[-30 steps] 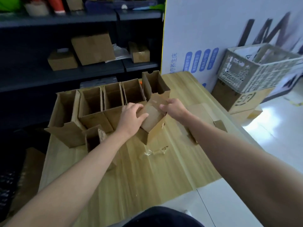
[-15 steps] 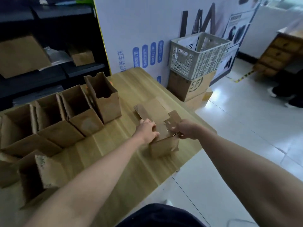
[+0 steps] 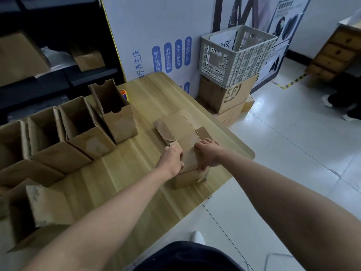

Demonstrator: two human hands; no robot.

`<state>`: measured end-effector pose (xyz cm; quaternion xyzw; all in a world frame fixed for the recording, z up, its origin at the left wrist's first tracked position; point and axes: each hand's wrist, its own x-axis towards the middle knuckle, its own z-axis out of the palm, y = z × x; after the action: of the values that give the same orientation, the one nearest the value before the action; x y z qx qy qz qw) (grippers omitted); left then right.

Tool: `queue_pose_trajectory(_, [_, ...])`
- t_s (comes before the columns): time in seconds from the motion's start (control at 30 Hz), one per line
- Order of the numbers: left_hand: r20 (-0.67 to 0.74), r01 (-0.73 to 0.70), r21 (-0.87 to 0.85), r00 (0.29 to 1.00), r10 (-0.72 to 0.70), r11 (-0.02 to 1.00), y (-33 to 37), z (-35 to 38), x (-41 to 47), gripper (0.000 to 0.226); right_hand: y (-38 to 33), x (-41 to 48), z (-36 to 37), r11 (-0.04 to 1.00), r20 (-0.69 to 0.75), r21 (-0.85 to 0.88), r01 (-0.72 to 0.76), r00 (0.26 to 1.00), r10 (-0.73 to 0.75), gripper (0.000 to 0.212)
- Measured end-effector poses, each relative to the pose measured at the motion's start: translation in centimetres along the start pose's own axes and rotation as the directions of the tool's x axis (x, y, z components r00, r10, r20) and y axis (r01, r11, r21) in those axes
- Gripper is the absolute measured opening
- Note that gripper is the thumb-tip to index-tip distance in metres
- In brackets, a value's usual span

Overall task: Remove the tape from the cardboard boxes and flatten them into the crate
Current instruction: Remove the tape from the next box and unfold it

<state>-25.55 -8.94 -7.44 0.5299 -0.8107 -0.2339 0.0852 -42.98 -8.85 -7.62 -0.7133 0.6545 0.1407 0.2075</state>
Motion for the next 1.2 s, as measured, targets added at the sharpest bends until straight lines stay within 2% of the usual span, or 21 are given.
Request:
queue_pose_trajectory(0.37, [0.088,0.048,-0.018,0.995,-0.046,0.999,0.8,-0.5,0.2,0.007,-0.8,-0.5,-0.5,0.999,0.009,-0.017,-0.033,0.999,0.033,0.098])
queue_pose_trajectory(0.57, [0.013,0.094,-0.067,0.996,-0.094,0.993,0.1,-0.2,0.1,0.001,-1.4,-0.5,-0.7,0.998,0.007,-0.009,-0.057,0.998,0.057,0.093])
queue_pose_trajectory(0.7, [-0.007,0.100,-0.041,0.995,-0.101,0.994,0.3,-0.1,0.5,0.004,-1.5,-0.5,-0.7,0.998,0.009,-0.007,-0.065,0.998,0.065,0.096])
queue_pose_trajectory(0.87, [0.059,0.053,0.125,0.996,-0.061,0.991,0.6,0.0,1.2,0.014,-1.4,-0.5,-0.6,0.998,0.009,-0.010,-0.064,0.998,0.064,0.094])
queue_pose_trajectory(1.0, [0.070,-0.112,0.260,0.993,0.097,0.959,0.2,0.7,1.1,0.017,-1.5,-0.4,-0.6,0.997,0.003,-0.033,-0.067,0.998,0.067,0.092])
queue_pose_trajectory(1.1, [0.065,-0.234,0.202,0.972,0.225,0.951,-0.8,1.3,0.9,0.015,-1.5,-0.2,-0.6,0.997,0.005,-0.027,-0.069,0.998,0.069,0.094])
queue_pose_trajectory(1.2, [0.015,-0.204,-0.028,0.979,0.205,0.979,-1.1,1.5,0.7,0.010,-1.5,-0.2,-0.8,0.997,0.006,-0.015,-0.075,0.997,0.075,0.092])
